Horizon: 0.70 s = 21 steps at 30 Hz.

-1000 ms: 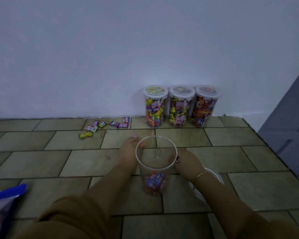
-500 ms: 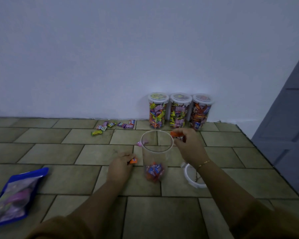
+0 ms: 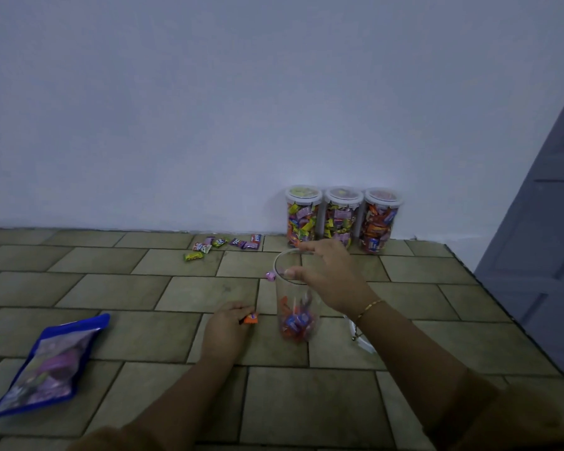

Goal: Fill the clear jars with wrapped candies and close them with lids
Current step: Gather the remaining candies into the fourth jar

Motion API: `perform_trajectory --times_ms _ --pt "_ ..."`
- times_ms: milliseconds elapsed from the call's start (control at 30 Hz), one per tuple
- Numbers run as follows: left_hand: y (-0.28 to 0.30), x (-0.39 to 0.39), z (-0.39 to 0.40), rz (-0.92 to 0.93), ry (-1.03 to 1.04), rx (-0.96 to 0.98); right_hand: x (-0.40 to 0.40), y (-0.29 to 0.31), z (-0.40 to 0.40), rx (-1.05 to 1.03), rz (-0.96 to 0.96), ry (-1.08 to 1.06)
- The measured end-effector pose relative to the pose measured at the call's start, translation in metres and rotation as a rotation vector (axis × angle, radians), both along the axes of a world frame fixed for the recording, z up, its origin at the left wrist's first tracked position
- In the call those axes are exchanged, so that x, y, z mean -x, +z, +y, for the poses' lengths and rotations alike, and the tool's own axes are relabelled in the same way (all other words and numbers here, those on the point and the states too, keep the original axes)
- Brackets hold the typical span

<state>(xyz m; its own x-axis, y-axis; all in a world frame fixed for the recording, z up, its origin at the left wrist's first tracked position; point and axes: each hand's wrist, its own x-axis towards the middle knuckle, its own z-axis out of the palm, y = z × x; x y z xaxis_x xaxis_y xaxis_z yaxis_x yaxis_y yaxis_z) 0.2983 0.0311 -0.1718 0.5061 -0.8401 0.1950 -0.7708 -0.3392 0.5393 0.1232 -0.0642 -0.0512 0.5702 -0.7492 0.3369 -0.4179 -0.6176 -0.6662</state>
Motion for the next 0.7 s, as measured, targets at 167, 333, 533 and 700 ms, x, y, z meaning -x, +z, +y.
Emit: perform_trajectory --times_ms 167,333,533,700 --pt "0.000 -0.002 0.001 0.160 0.126 0.095 0.005 -0.005 0.004 -0.204 -0.020 0.100" --pt "0.012 -0.001 -0.002 0.522 0.355 0.189 0.006 -0.014 0.006 -0.253 -0.017 0.117" --pt "0.052 -0.008 -0.021 0.904 0.512 0.352 0.003 -0.021 0.007 -0.252 -0.050 0.100" --pt "0.107 0.011 -0.031 0.876 0.129 0.575 0.001 -0.026 0.005 -0.267 -0.089 0.091"
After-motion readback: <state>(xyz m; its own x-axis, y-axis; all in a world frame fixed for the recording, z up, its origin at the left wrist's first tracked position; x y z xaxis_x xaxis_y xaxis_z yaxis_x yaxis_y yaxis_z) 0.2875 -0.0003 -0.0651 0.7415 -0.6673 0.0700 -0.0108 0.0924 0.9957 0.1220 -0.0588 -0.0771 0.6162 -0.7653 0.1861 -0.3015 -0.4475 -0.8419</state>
